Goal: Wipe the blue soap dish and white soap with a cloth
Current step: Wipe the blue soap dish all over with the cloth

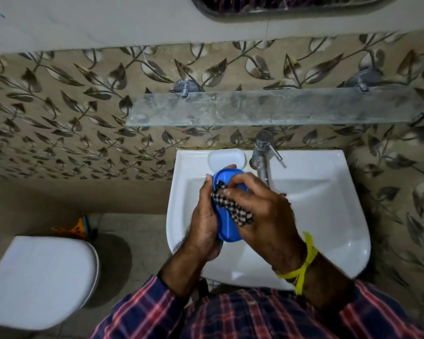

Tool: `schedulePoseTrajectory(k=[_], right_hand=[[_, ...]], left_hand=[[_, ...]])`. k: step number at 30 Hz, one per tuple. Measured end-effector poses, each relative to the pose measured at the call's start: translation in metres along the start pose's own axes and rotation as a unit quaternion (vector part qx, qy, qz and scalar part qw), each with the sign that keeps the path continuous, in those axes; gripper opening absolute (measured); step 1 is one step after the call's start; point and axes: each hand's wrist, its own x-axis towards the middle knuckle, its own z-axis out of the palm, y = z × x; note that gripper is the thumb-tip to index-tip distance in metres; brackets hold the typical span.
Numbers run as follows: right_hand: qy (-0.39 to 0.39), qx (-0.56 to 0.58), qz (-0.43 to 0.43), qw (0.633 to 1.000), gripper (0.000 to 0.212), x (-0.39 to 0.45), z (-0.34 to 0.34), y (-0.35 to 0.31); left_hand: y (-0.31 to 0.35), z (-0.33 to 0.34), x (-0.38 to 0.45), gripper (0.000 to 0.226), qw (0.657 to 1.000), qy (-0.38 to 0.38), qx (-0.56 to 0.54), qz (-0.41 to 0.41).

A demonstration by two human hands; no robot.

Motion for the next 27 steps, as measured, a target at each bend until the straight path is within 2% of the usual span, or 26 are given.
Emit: schedulePoseTrajectory(k=[2,5,10,13,17,22,25,27], right_hand=[[-0.001,-0.026,-0.002,1.0,0.036,-0.003,-0.004,0.003],[0.029,-0.025,0.052,0.998,0.041,0.005,-0.007,0.006],[-0.046,-0.054,-0.015,0.997,0.041,-0.006,-0.011,-0.001],[-0.018,-0.041,0.037,0.998,0.042,-0.003,-0.013,0.003],[-0.032,-0.035,-0.01,0.999,0.043,-0.004,-0.009,-0.002],[-0.006,-0.018,0.024,1.0,0.043,-0.007,-0.012,-0.003],[-0.056,-0.037,-0.018,0.998,0.045,-0.012,-0.011,-0.006],[-0.068,-0.036,-0.005,0.997,0.042,-0.014,-0.013,-0.005]], left_hand=[[-0.001,0.001,0.001,0.059,1.0,-0.001,0.012,0.001],[-0.008,0.006,0.0,0.061,1.0,0.014,0.019,-0.01],[0.001,0.001,0.003,0.071,1.0,0.01,-0.002,-0.005],[-0.005,0.005,0.004,0.07,1.0,0.015,0.01,-0.008],[0.0,0.003,0.004,0.073,1.0,0.008,-0.004,-0.003],[0.001,0.006,0.005,0.075,1.0,0.008,0.003,0.007],[0.01,0.004,0.007,0.089,1.0,-0.019,-0.007,0.0],[0.013,0.003,0.007,0.099,1.0,-0.021,0.005,0.007]])
